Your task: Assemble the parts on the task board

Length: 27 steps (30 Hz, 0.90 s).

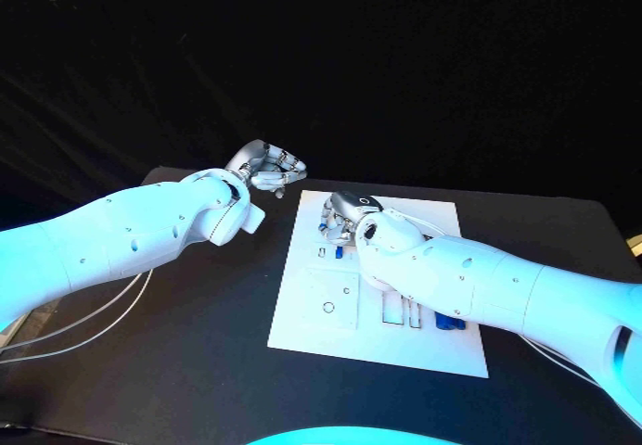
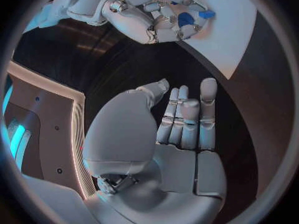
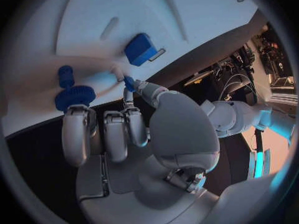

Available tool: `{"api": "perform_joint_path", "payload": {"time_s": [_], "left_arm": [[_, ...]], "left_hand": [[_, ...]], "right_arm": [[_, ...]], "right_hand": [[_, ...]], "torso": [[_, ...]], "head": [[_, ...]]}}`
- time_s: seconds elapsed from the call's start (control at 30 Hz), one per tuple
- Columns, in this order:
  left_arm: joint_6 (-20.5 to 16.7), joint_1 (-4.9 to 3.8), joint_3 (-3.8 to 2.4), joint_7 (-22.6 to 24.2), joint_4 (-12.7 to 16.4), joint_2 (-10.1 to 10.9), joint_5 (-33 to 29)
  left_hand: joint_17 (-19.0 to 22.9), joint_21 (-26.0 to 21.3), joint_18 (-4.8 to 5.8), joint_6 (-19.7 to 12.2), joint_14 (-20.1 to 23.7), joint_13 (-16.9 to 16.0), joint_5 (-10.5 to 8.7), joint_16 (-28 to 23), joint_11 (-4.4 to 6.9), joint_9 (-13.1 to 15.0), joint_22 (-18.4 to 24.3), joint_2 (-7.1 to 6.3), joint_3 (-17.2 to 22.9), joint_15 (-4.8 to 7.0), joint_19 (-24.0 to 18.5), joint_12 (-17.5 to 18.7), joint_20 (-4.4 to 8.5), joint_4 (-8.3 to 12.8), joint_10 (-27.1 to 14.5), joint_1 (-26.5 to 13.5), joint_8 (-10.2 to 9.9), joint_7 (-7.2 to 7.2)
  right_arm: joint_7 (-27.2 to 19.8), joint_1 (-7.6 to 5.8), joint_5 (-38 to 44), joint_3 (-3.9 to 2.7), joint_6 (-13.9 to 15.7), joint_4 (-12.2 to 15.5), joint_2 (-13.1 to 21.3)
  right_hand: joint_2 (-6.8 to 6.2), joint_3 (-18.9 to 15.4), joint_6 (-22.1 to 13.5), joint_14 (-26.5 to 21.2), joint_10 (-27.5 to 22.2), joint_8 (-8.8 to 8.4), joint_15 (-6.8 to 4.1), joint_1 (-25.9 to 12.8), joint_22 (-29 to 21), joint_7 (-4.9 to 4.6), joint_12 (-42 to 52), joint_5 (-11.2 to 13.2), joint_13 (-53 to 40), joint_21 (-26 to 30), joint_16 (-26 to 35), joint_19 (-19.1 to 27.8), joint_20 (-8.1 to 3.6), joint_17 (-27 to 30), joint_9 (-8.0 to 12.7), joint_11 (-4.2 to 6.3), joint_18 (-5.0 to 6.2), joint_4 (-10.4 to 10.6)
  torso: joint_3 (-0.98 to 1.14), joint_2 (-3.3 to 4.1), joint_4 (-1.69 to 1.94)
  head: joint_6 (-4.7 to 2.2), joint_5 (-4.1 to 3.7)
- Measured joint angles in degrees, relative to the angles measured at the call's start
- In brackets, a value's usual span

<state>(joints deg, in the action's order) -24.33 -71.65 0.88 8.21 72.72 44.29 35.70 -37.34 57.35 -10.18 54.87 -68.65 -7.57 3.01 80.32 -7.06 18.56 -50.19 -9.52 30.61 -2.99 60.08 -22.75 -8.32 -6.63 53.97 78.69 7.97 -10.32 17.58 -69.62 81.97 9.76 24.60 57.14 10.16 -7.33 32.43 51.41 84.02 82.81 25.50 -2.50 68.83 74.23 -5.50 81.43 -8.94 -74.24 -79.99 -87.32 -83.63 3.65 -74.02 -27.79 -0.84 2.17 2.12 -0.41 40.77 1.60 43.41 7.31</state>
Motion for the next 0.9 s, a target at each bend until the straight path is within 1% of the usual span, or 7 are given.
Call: {"api": "perform_joint_path", "payload": {"time_s": [0.03,0.07,0.27,0.3,0.4,0.43,0.9], "left_arm": [[0.03,0.0,0.0,-0.01,-0.01,0.0,0.0],[0.06,0.0,0.0,-0.03,-0.02,0.0,0.0],[0.22,-0.01,0.0,-0.1,-0.12,0.03,0.0],[0.24,-0.01,0.0,-0.11,-0.13,0.03,0.0],[0.3,-0.01,0.0,-0.14,-0.16,0.03,0.0],[0.32,-0.01,0.0,-0.14,-0.16,0.04,-0.01],[0.45,-0.01,0.0,-0.21,-0.16,0.1,-0.02]], "left_hand": [[0.0,0.0,0.0,0.0,0.0,0.0,0.0,0.0,0.0,0.0,0.0,0.0,0.0,0.0,0.0,0.0,0.0,0.0,0.0,0.0,0.0,0.0],[0.0,0.0,0.0,0.0,0.0,0.0,0.0,0.0,0.0,0.0,0.0,0.0,0.0,0.0,0.0,0.0,0.0,0.0,0.0,0.0,0.0,0.0],[0.0,0.0,0.0,0.02,0.0,0.0,0.0,0.0,0.0,-0.01,0.0,0.0,0.0,0.0,0.0,0.0,0.0,0.0,0.0,0.0,0.0,0.0],[0.0,0.0,0.0,0.02,0.0,0.0,0.0,0.0,0.0,-0.01,0.0,0.0,0.0,0.0,0.0,0.0,0.0,0.0,0.0,0.0,0.0,0.0],[0.0,0.0,0.0,0.02,0.0,0.0,0.0,0.0,0.0,-0.01,0.0,0.0,0.0,0.0,0.0,0.0,0.0,0.0,0.0,0.0,0.0,0.0],[0.0,0.0,0.0,0.02,0.0,0.0,0.0,0.0,0.0,-0.01,0.0,0.0,0.0,0.0,0.0,0.0,0.0,0.0,0.0,0.0,0.0,0.0],[0.0,0.0,0.01,0.02,0.0,0.0,0.0,0.0,0.0,-0.01,0.0,0.0,0.0,0.0,0.0,0.0,0.0,0.0,0.0,0.0,0.0,0.0]], "right_arm": [[-0.01,0.0,-0.01,0.0,0.06,-0.03,0.01],[-0.02,0.01,-0.03,0.0,0.13,-0.04,0.02],[-0.09,0.01,-0.17,0.01,0.33,-0.17,0.06],[-0.11,0.01,-0.19,0.01,0.31,-0.18,0.06],[-0.13,0.01,-0.26,0.02,0.15,-0.22,0.07],[-0.13,0.01,-0.28,0.02,0.09,-0.23,0.07],[0.15,0.02,-0.35,0.05,-0.66,-0.33,0.16]], "right_hand": [[-0.72,0.0,0.0,0.0,0.0,0.01,0.0,-0.72,0.0,0.0,-0.01,0.0,0.0,0.0,0.0,0.0,0.0,0.0,-0.09,0.0,0.0,0.0],[-0.98,0.0,0.0,0.0,0.0,0.01,0.01,-0.98,0.0,0.0,-0.01,0.0,0.0,0.0,0.0,0.0,0.0,0.0,-0.67,0.0,0.0,0.0],[-0.96,0.01,-0.02,0.0,-0.01,0.0,0.01,-0.96,0.0,-0.02,-0.03,0.0,0.0,0.0,0.0,0.0,0.01,0.0,-0.65,-0.01,0.0,0.01],[-0.96,0.0,-0.43,0.0,-0.01,0.0,0.01,-0.96,0.0,-0.42,-0.2,0.0,0.0,0.01,0.0,0.0,0.01,0.0,-0.65,-0.01,0.0,0.01],[-0.96,0.01,-0.43,0.0,-0.03,0.0,0.02,-0.96,0.0,-0.43,-0.59,0.0,0.0,0.01,0.0,0.0,0.01,0.0,-0.62,-0.03,0.0,0.01],[-0.96,0.01,-0.44,0.0,-0.6,0.0,0.02,-0.96,0.0,-0.43,-0.59,0.0,0.0,0.01,0.0,0.01,0.01,0.0,-0.62,-0.58,0.0,0.01],[-0.96,0.01,-0.48,0.0,-0.63,-0.01,0.03,-0.97,0.0,-0.47,-1.12,0.0,0.0,0.01,0.0,0.01,0.02,0.0,-0.57,-0.6,0.0,0.01]], "torso": [[0.0,0.0,0.0],[0.0,-0.01,0.0],[-0.03,-0.03,0.0],[-0.03,-0.04,-0.01],[-0.04,-0.04,-0.01],[-0.04,-0.04,-0.01],[-0.07,-0.04,-0.03]], "head": [[0.0,0.0],[0.01,0.0],[0.01,-0.05],[0.01,-0.05],[0.04,-0.05],[0.05,-0.05],[0.31,-0.19]]}}
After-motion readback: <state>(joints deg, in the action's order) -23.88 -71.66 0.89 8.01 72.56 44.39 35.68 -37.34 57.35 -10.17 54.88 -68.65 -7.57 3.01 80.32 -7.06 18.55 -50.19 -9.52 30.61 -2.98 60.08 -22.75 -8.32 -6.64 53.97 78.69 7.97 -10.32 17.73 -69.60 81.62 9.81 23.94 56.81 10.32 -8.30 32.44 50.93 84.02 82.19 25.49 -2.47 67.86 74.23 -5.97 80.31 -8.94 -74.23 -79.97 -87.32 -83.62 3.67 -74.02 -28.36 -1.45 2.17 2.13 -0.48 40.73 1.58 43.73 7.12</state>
